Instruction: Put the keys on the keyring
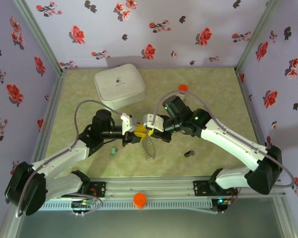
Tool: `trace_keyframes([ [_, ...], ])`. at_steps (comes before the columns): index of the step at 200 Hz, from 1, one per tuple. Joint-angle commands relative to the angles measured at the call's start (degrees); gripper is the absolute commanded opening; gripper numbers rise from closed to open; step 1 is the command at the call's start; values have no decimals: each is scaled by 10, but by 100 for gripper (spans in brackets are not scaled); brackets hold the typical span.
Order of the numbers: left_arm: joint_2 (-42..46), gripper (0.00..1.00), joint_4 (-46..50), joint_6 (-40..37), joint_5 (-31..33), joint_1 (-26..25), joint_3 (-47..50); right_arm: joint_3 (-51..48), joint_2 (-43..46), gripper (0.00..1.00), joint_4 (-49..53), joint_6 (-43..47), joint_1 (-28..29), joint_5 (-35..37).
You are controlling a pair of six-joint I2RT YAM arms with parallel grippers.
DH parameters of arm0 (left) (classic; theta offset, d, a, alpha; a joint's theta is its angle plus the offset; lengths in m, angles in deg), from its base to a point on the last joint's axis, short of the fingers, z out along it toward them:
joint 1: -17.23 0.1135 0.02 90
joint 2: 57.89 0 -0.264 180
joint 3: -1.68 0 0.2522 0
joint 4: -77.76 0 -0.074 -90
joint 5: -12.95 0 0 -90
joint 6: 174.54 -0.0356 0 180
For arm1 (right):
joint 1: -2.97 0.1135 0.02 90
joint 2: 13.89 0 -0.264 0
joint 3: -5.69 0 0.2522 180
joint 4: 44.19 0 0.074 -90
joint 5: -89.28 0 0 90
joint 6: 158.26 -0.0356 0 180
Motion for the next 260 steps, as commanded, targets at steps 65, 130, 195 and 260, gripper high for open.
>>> trace_keyframes([
  [65,-4,21,15,-12,-22,-3,-12,28,-10,0,-7,11,10,-14],
  [130,1,19,17,-28,-12,1,2,19,-10,0,-22,5,13,-32],
  [195,19,0,33,-38,-9,1,8,7,-11,0,-54,-26,14,-38],
  [260,22,0,-277,97,-9,4,106,-205,130,32,-381,-199,-77,-175],
])
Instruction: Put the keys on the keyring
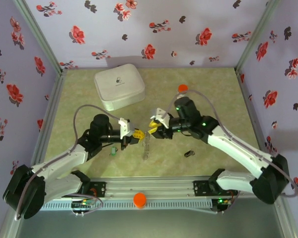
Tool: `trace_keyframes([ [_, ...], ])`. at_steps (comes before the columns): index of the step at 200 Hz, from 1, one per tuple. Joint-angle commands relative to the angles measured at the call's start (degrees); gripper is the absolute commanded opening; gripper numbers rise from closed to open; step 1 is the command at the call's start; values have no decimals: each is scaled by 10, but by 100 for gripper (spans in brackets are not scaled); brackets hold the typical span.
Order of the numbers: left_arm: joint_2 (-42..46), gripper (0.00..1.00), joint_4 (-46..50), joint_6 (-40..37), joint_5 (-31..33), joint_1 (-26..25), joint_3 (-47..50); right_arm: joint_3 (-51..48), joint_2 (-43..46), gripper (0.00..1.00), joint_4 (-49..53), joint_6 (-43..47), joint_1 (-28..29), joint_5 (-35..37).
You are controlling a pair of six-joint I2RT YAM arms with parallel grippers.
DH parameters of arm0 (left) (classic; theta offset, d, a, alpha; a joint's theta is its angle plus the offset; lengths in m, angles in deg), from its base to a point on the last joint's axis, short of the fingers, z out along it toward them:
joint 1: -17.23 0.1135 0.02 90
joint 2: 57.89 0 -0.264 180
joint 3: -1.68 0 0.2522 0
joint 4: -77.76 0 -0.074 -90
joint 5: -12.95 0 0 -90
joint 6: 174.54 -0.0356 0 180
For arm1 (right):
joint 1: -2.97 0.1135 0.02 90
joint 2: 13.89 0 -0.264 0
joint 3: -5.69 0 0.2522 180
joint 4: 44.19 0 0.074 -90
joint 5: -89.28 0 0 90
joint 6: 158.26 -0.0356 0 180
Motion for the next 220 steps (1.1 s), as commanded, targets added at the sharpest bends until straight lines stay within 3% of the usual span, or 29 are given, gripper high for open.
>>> trace_keyframes([
  [1,-4,0,-210,91,-2,3,42,-66,44,32,-164,-64,-9,-70],
  [23,-27,0,-340,157,6,3,67,-100,53,32,-192,-77,-9,-77],
  [40,-36,0,-388,178,11,4,77,-116,52,31,-215,-89,-8,-80],
  [105,-37,0,-390,184,11,3,68,-124,29,27,-291,-127,-7,-84],
  [167,-39,0,-398,184,11,3,69,-113,6,23,-288,-131,-4,-114],
  [185,-40,0,-399,184,11,3,69,-110,2,18,-288,-132,-3,-116],
  [213,-40,0,-382,180,12,3,64,-104,-2,0,-291,-132,-2,-119],
  [220,-40,0,-363,174,12,1,59,-102,-3,0,-290,-130,-1,-120],
])
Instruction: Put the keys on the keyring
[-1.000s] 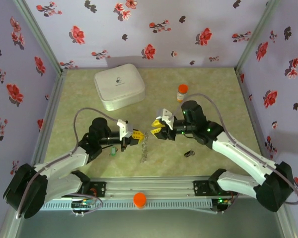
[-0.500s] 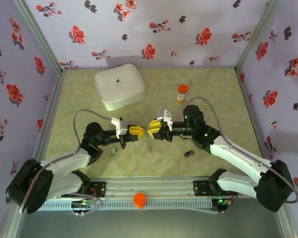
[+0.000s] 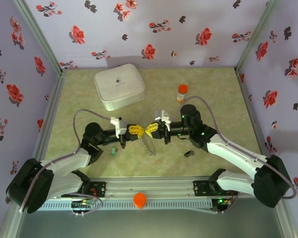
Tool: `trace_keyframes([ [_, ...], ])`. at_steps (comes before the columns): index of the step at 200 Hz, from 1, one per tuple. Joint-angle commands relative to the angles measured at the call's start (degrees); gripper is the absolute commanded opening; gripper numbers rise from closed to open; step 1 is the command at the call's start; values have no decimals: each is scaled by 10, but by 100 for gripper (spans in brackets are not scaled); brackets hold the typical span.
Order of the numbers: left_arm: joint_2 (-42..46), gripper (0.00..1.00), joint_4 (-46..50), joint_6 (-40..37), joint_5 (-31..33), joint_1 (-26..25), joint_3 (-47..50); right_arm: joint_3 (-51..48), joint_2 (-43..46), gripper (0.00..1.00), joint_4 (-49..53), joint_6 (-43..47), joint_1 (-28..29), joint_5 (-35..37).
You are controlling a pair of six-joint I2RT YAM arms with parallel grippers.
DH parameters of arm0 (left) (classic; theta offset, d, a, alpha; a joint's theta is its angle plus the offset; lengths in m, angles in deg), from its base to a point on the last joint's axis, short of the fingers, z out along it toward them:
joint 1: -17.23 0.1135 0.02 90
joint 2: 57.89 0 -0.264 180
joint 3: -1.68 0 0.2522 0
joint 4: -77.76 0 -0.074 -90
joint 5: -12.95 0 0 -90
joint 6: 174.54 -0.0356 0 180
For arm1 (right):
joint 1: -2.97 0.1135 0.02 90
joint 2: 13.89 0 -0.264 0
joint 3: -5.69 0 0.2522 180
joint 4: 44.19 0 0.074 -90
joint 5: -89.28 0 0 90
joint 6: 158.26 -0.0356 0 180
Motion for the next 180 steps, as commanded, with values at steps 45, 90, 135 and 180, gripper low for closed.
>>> trace_keyframes([
  [45,64,18,264,-140,54,-7,-39,103,0,0,225,142,11,73],
  [90,82,22,463,-252,91,-18,-110,230,-59,0,479,275,54,226],
  [135,46,24,462,-261,73,-29,-132,272,-86,0,504,294,73,248],
  [180,14,23,423,-250,62,-40,-127,298,-106,0,516,295,98,266],
])
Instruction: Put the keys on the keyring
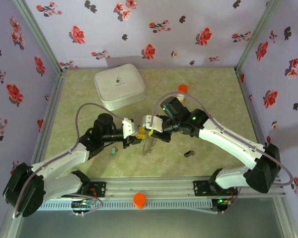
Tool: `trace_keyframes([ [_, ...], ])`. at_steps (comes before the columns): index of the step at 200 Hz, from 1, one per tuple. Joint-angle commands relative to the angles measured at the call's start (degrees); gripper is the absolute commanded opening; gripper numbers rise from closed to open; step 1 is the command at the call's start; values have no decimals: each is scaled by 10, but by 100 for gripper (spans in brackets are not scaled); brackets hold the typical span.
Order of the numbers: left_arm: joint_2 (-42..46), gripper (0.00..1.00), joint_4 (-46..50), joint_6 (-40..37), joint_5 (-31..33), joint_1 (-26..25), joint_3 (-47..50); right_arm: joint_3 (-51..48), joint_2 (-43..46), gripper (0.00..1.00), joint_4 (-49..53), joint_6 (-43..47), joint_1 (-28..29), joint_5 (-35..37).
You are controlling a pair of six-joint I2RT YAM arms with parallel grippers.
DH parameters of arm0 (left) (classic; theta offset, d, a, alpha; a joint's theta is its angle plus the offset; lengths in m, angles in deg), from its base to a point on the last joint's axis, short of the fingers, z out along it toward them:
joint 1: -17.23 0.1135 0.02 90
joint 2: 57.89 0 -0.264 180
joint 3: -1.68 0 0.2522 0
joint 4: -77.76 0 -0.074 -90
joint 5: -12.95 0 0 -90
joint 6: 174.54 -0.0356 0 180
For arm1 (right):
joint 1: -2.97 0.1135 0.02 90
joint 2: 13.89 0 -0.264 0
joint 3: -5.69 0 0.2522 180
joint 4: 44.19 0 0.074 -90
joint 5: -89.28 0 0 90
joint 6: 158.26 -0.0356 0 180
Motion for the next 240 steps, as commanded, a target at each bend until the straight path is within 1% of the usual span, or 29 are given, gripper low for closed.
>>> trace_keyframes([
  [1,-11,23,-19,-8,-13,-7,-10,28,-4,0,16,15,13,16],
  [10,-12,22,-27,-5,-14,-7,-9,29,-6,0,17,15,15,19],
  [53,-1,9,-32,0,-18,-7,-10,35,-16,0,24,16,20,24],
  [70,2,0,-31,0,-23,-7,-9,31,-13,0,20,10,20,21],
  [86,8,0,-49,7,-25,-7,1,12,5,0,-3,2,15,7],
  [94,11,0,-63,14,-25,-7,8,-10,28,0,-37,-17,-2,-16],
  [100,14,0,-74,19,-25,-6,13,-32,46,5,-69,-37,-22,-50],
  [102,15,0,-78,22,-25,-6,15,-40,54,9,-81,-45,-30,-65],
  [106,18,0,-87,26,-26,-6,18,-58,69,14,-109,-64,-46,-87],
  [114,21,0,-106,35,-28,-4,25,-98,98,23,-169,-102,-75,-131],
  [119,23,0,-118,41,-29,-4,30,-121,114,26,-200,-118,-87,-148],
  [127,26,0,-135,51,-30,-3,35,-153,136,29,-229,-124,-93,-159],
  [150,28,0,-180,74,-34,0,51,-188,155,31,-258,-124,-93,-176],
  [175,23,0,-218,92,-34,2,63,-206,145,30,-302,-149,-89,-191],
  [203,19,0,-235,105,-36,1,68,-215,131,29,-349,-162,-74,-196],
  [225,19,0,-246,114,-36,1,71,-214,119,26,-359,-164,-68,-190],
  [240,18,0,-247,115,-36,1,73,-216,115,22,-372,-171,-67,-190],
])
